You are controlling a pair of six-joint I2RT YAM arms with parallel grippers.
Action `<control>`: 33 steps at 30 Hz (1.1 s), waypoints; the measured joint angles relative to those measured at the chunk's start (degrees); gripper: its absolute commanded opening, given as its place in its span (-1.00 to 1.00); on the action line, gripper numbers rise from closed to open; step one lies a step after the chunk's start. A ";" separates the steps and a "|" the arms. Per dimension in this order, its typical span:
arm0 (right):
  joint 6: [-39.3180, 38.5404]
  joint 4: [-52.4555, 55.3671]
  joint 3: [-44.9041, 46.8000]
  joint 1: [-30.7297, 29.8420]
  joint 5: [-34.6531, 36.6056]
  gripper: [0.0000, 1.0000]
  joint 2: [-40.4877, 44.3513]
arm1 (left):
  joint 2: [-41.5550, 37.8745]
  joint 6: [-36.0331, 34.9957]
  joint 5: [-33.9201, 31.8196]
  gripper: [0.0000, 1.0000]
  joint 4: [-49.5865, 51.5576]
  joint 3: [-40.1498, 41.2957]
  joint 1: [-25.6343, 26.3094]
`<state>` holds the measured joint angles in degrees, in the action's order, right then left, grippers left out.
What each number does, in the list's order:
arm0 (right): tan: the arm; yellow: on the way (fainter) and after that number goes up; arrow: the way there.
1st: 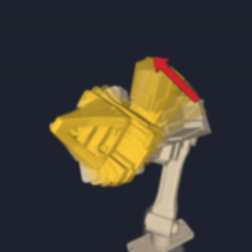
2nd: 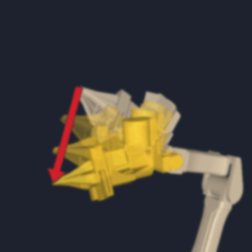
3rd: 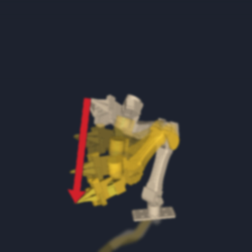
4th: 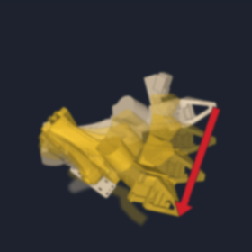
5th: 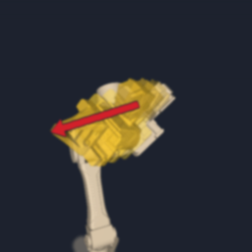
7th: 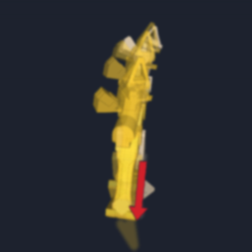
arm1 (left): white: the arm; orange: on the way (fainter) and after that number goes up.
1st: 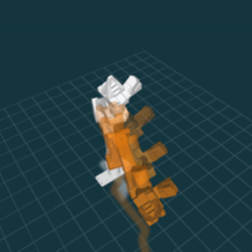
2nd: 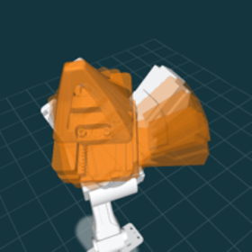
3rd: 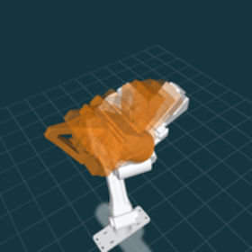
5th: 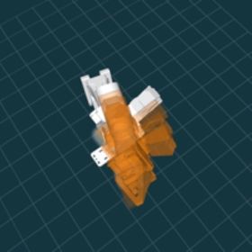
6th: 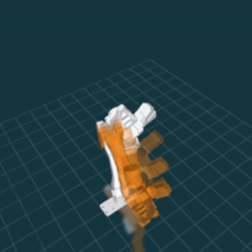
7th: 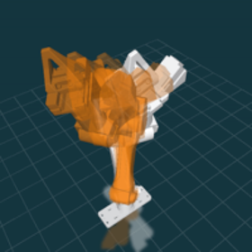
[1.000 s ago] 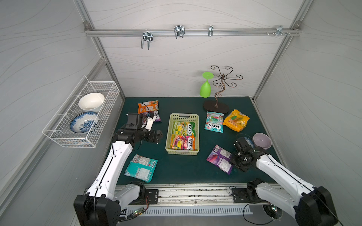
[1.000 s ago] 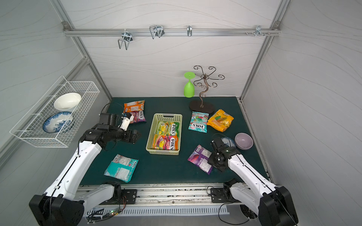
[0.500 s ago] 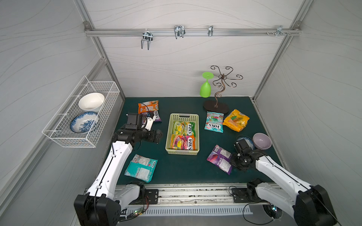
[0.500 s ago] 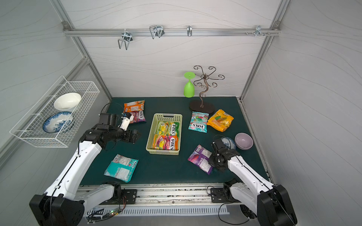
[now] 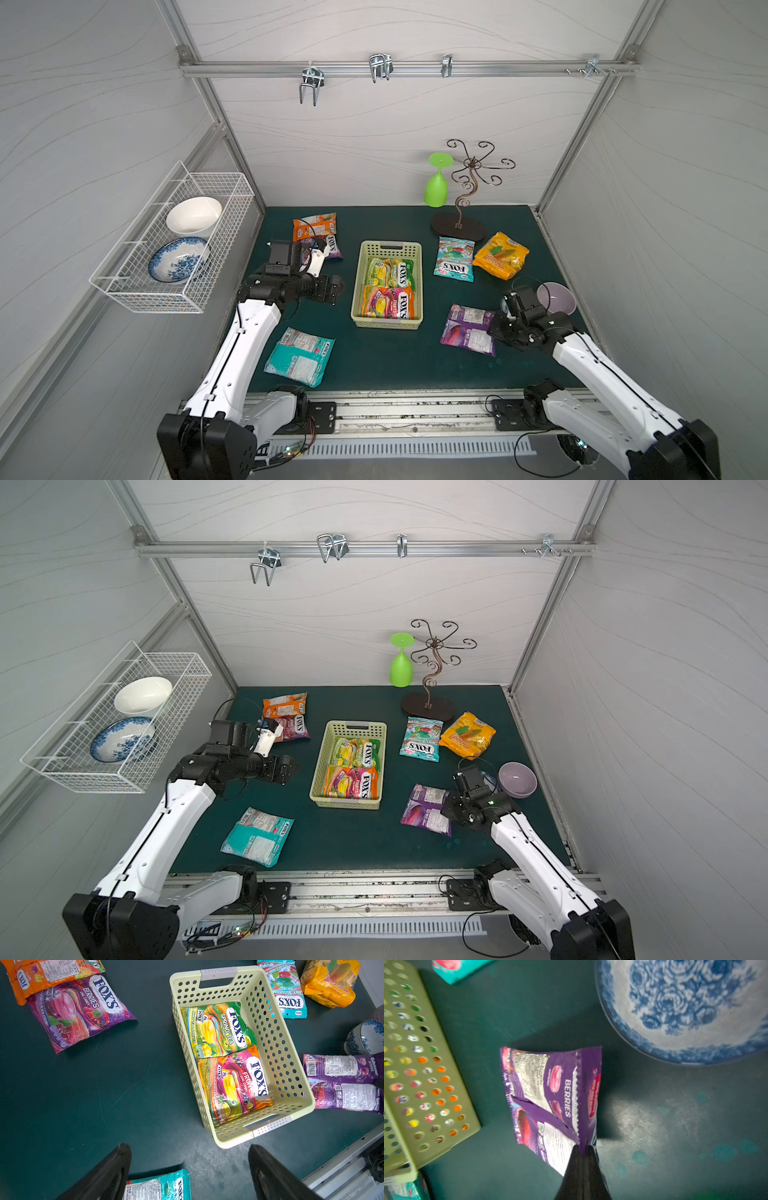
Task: Put the candies in the basket
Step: Pick up the candy at the center of the board, then place the candy in the basket.
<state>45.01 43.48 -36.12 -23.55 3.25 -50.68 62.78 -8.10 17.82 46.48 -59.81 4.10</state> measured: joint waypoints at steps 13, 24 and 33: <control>-7.26 2.08 -14.36 -0.33 -1.49 -1.00 -3.06 | -0.02 -0.02 0.68 0.85 0.04 0.00 -0.09; -11.30 2.19 -26.86 -0.33 -6.12 -1.00 -9.77 | -0.09 -0.02 1.09 0.85 0.15 0.00 -0.09; -10.69 0.66 -36.74 -0.46 -11.52 -1.00 -16.35 | -1.05 -0.04 1.09 0.85 0.20 0.00 -0.09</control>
<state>34.33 44.14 -72.86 -24.01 -8.27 -67.02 61.73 -8.14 18.92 46.68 -59.81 4.01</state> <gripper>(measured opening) 0.038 0.927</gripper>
